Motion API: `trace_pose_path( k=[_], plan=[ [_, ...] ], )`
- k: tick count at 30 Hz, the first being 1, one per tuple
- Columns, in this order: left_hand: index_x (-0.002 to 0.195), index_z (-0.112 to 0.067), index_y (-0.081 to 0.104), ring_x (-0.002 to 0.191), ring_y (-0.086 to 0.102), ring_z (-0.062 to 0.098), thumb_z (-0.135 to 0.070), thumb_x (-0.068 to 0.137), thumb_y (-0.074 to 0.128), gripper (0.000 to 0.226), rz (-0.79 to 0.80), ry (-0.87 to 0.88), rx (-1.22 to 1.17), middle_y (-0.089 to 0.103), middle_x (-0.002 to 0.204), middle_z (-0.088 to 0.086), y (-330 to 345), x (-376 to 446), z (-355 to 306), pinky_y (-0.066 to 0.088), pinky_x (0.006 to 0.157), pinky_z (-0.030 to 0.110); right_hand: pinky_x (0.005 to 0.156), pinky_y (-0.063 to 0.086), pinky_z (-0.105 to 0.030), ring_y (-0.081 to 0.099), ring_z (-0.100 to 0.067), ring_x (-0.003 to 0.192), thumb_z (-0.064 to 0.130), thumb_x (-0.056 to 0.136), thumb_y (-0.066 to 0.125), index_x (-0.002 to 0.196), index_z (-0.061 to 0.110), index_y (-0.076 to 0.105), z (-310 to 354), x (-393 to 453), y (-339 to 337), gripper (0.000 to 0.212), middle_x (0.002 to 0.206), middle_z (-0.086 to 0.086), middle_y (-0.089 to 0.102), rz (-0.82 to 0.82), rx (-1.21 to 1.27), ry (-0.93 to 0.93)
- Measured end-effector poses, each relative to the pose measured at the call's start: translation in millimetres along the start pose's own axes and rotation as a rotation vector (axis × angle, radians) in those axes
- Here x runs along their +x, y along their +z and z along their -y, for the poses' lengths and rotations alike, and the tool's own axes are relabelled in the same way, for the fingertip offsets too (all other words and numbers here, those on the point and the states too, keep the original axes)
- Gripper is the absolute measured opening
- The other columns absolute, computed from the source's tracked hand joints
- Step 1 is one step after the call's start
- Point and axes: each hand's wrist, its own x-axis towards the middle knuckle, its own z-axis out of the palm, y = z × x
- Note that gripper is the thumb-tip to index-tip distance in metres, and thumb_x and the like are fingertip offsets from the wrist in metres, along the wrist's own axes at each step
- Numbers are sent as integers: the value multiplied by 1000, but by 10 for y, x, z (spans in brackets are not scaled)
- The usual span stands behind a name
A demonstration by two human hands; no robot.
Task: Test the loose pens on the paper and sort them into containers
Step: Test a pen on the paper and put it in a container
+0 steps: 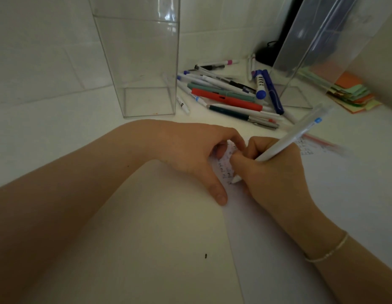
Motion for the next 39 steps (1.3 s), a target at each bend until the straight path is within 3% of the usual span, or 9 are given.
trace_pose_path(
  k=[10, 15, 17, 20, 25, 27, 31, 35, 39],
  plan=[
    [114, -47, 38, 72, 44, -21, -45, 51, 86, 79, 4, 5, 4, 41, 81, -29, -4, -1, 12, 34, 61, 0, 34, 38, -13, 47, -4, 28, -1, 75, 65, 58, -12, 54, 15, -15, -12, 23, 38, -4, 54, 60, 101, 52],
    [114, -44, 40, 75, 44, -23, -39, 53, 87, 77, -1, 5, -14, 43, 82, -30, -3, -6, 1, 34, 63, -2, 37, 33, -11, 44, -8, 37, 2, 75, 63, 44, 11, 45, -38, -14, 27, 37, 37, 4, 41, -16, -1, -18],
    [110, -44, 40, 78, 47, -17, -39, 53, 87, 74, 3, 4, -6, 44, 84, -27, -2, -8, -8, 36, 64, 1, 36, 34, -14, 42, -10, 37, 3, 77, 64, 47, 7, 48, -41, 11, -7, 35, 39, 0, 45, -20, 38, 4],
    [108, -48, 38, 78, 47, 1, -48, 52, 85, 72, 13, -27, 48, 43, 88, -18, -15, -15, -29, 35, 65, 13, 37, 35, -18, 39, -10, 33, 14, 82, 67, 55, 10, 55, -32, 66, -128, 30, 42, -2, 51, -78, 381, 130],
    [121, -48, 37, 81, 47, 2, -53, 52, 82, 83, 28, -55, 70, 44, 92, -16, -18, -17, -24, 36, 71, 19, 52, 50, -21, 57, -11, 53, 24, 82, 66, 65, 17, 62, 10, 141, -226, 19, 62, -2, 62, -172, 876, 258],
    [122, -47, 39, 81, 47, 2, -55, 54, 80, 80, 26, -54, 47, 46, 93, -14, -20, -25, -25, 38, 72, 19, 50, 49, -23, 57, -13, 53, 32, 90, 56, 60, 16, 61, 10, 159, -274, 34, 57, -1, 61, -233, 989, 319],
    [118, -41, 50, 73, 48, 4, -60, 61, 65, 62, 24, -66, -116, 56, 94, -1, -44, -55, -92, 42, 71, 21, 33, 28, -18, 37, -13, 31, 26, 94, 51, 48, 15, 51, -26, 160, -284, 47, 43, -2, 51, -277, 645, 285],
    [107, -42, 61, 72, 50, 0, -61, 76, 56, 37, -45, -78, -108, 59, 88, -12, -8, -30, -194, 37, 68, 16, 33, 32, -19, 40, -12, 32, 22, 89, 59, 52, 14, 53, -38, 177, -244, 38, 46, -4, 55, -189, 524, 217],
    [103, -30, 69, 75, 51, 2, -43, 91, 51, 26, -162, -36, -25, 54, 84, -16, 65, -1, -324, 36, 68, 11, 49, 42, -20, 48, -7, 42, 25, 79, 70, 57, 12, 52, 39, 182, -244, 31, 46, 4, 52, -151, 435, 204]
  ],
)
